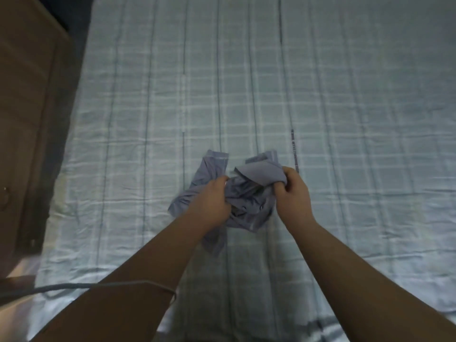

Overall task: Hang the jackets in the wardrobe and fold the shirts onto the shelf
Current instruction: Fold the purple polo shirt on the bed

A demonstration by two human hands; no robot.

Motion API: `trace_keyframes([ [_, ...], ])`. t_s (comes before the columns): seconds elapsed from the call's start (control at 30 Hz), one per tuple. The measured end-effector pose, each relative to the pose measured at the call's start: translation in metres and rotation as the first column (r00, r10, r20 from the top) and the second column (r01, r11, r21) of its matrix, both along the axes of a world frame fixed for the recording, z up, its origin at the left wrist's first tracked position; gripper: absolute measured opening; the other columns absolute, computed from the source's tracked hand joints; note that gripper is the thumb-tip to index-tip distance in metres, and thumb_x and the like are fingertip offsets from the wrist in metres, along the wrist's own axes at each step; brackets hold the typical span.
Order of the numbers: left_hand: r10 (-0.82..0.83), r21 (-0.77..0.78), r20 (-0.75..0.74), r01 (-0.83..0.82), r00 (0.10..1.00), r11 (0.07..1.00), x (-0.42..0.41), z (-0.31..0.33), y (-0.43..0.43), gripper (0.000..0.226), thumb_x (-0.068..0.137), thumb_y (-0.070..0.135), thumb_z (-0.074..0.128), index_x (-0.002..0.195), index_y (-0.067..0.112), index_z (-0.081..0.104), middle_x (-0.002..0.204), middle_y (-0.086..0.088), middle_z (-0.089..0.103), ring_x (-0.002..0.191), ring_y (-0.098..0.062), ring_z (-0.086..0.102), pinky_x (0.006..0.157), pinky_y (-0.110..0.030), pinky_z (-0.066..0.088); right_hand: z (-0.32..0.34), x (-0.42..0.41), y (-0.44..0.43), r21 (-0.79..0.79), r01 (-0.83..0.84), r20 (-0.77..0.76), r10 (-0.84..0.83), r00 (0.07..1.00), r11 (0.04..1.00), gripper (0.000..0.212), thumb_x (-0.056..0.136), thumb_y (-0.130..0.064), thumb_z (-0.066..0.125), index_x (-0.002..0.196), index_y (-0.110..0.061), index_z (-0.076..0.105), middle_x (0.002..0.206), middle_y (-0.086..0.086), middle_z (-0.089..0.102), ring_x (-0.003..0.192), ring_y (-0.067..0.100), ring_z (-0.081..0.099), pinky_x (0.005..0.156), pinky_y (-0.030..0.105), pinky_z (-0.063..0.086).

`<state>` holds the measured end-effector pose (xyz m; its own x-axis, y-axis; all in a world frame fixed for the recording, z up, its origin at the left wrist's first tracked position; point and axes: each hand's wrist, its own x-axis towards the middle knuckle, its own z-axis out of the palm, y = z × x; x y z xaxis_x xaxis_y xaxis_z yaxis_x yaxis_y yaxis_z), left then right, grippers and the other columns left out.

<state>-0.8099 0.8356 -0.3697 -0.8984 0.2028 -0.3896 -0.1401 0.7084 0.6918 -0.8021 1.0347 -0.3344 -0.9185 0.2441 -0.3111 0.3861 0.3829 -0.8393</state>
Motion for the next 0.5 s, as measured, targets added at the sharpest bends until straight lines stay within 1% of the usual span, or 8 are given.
trace_keyframes([
  [0.07, 0.018, 0.094, 0.006, -0.018, 1.0, 0.995, -0.003, 0.033, -0.002, 0.034, 0.087, 0.02, 0.056, 0.121, 0.018, 0.055, 0.113, -0.008, 0.065, 0.099, -0.023, 0.063, 0.087, -0.042, 0.054, 0.038, 0.01, -0.001, -0.024, -0.032, -0.053, 0.031, 0.998, 0.999, 0.021, 0.097, -0.007, 0.047, 0.107, -0.017, 0.062, 0.093, 0.002, 0.068, 0.082, 0.012, 0.064, 0.071, 0.03, 0.051],
  [0.17, 0.016, 0.134, -0.046, -0.01, 0.999, 0.991, -0.001, 0.087, -0.007, 0.062, 0.081, 0.026, 0.055, 0.14, 0.039, 0.038, 0.135, -0.005, 0.051, 0.123, -0.022, 0.053, 0.104, -0.044, 0.046, 0.098, 0.027, 0.0, -0.059, -0.096, -0.096, 0.09, 0.991, 0.994, 0.03, 0.096, 0.0, 0.043, 0.108, -0.019, 0.063, 0.1, 0.001, 0.069, 0.09, 0.012, 0.065, 0.077, 0.029, 0.053],
  [0.2, -0.014, 0.148, -0.065, 0.024, 0.998, 0.989, 0.001, 0.11, -0.008, 0.065, 0.083, 0.024, 0.057, 0.141, 0.044, 0.036, 0.14, -0.003, 0.047, 0.128, -0.02, 0.049, 0.108, -0.041, 0.043, 0.119, 0.032, 0.001, -0.089, -0.111, -0.105, 0.102, 0.989, 0.99, 0.034, 0.095, 0.003, 0.042, 0.107, -0.021, 0.063, 0.1, 0.001, 0.069, 0.09, 0.011, 0.065, 0.077, 0.03, 0.053],
  [0.27, -0.144, 0.186, -0.136, 0.168, 0.98, 0.968, 0.008, 0.162, -0.004, 0.069, 0.086, 0.015, 0.065, 0.145, 0.04, 0.038, 0.146, 0.002, 0.041, 0.135, -0.012, 0.041, 0.111, -0.032, 0.036, 0.161, 0.046, 0.004, -0.161, -0.136, -0.111, 0.119, 0.987, 0.978, 0.038, 0.094, 0.005, 0.041, 0.105, -0.023, 0.064, 0.098, 0.004, 0.069, 0.089, 0.012, 0.066, 0.077, 0.035, 0.051],
  [0.33, -0.254, 0.229, -0.209, 0.3, 0.944, 0.926, 0.013, 0.208, 0.002, 0.063, 0.085, 0.009, 0.067, 0.141, 0.031, 0.047, 0.142, 0.008, 0.046, 0.13, -0.002, 0.041, 0.11, -0.026, 0.034, 0.203, 0.058, 0.008, -0.226, -0.163, -0.12, 0.139, 0.983, 0.96, 0.034, 0.093, 0.0, 0.043, 0.104, -0.023, 0.064, 0.1, 0.011, 0.069, 0.093, 0.023, 0.067, 0.08, 0.046, 0.054],
  [0.37, -0.287, 0.261, -0.206, 0.335, 0.936, 0.905, 0.016, 0.229, 0.005, 0.054, 0.085, 0.01, 0.067, 0.133, 0.029, 0.054, 0.136, 0.011, 0.052, 0.125, 0.0, 0.045, 0.108, -0.027, 0.037, 0.225, 0.063, 0.01, -0.245, -0.183, -0.138, 0.152, 0.979, 0.952, 0.031, 0.09, -0.005, 0.044, 0.103, -0.023, 0.065, 0.1, 0.013, 0.069, 0.094, 0.03, 0.066, 0.08, 0.05, 0.053],
  [0.4, -0.302, 0.315, -0.186, 0.348, 0.935, 0.883, 0.02, 0.249, 0.006, 0.041, 0.085, 0.014, 0.067, 0.123, 0.029, 0.059, 0.127, 0.011, 0.059, 0.119, -0.002, 0.053, 0.105, -0.032, 0.043, 0.247, 0.069, 0.013, -0.263, -0.195, -0.163, 0.156, 0.974, 0.945, 0.028, 0.087, -0.009, 0.046, 0.101, -0.023, 0.066, 0.098, 0.012, 0.069, 0.091, 0.032, 0.066, 0.077, 0.05, 0.052],
  [0.5, -0.29, 0.38, -0.203, 0.348, 0.935, 0.857, 0.031, 0.297, 0.012, 0.011, 0.085, 0.028, 0.063, 0.096, 0.026, 0.062, 0.096, 0.004, 0.069, 0.094, -0.015, 0.067, 0.09, -0.045, 0.054, 0.303, 0.082, 0.021, -0.367, -0.214, -0.254, 0.124, 0.959, 0.905, 0.022, 0.082, -0.013, 0.05, 0.099, -0.013, 0.063, 0.088, 0.008, 0.065, 0.083, 0.021, 0.062, 0.07, 0.034, 0.049],
])
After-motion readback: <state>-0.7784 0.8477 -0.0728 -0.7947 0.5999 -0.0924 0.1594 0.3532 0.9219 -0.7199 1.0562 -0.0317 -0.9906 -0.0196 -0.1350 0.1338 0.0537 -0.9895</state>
